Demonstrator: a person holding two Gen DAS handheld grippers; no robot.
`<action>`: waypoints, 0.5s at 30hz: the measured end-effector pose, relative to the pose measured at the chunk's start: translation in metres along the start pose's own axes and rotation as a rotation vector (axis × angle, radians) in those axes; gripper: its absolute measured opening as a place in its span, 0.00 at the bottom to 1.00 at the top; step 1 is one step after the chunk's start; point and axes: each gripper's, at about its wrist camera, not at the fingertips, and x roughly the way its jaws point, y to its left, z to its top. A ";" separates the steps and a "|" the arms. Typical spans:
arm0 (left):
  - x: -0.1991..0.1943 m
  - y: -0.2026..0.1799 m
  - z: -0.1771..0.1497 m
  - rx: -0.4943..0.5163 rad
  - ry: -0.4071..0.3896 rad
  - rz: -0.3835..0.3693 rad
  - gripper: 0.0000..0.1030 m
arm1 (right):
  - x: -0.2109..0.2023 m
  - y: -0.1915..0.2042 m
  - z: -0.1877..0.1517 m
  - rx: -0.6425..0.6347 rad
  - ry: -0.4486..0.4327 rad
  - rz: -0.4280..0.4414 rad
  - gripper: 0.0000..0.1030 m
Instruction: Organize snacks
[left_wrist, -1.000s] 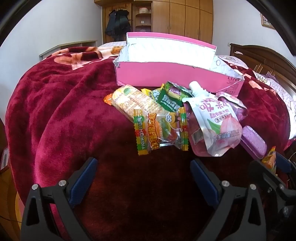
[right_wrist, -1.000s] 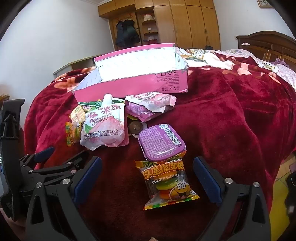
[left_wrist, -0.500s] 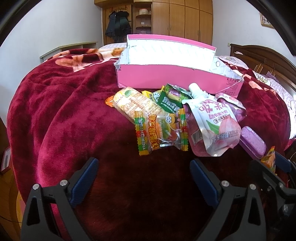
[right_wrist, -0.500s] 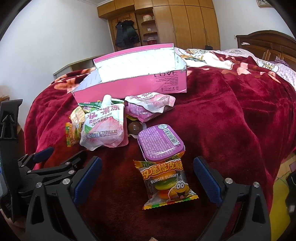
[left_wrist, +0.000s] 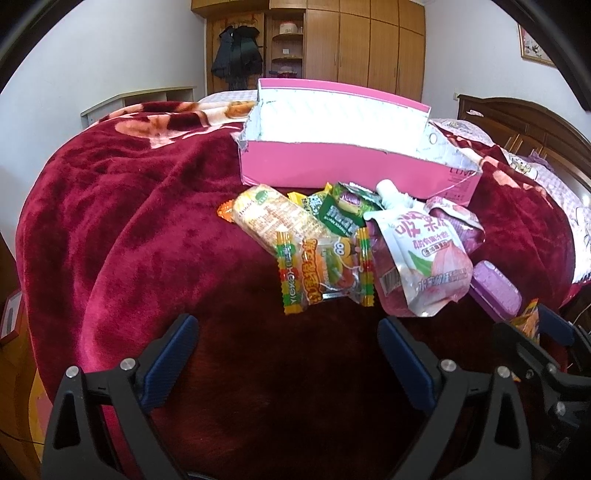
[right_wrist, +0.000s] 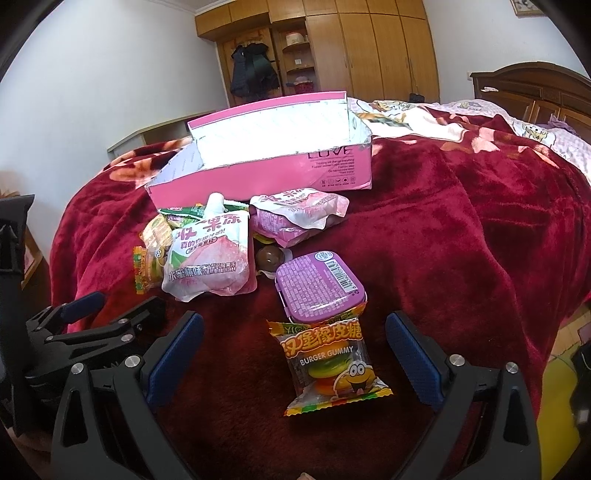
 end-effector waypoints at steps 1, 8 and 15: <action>-0.001 0.001 0.001 0.000 -0.004 -0.002 0.97 | 0.000 0.000 0.000 -0.001 0.000 0.000 0.98; -0.007 0.007 0.007 0.009 -0.045 0.002 0.97 | -0.003 -0.003 0.001 -0.010 0.003 0.000 0.98; -0.003 0.011 0.017 -0.004 -0.047 0.010 0.97 | -0.005 -0.011 -0.003 -0.009 0.028 0.000 0.98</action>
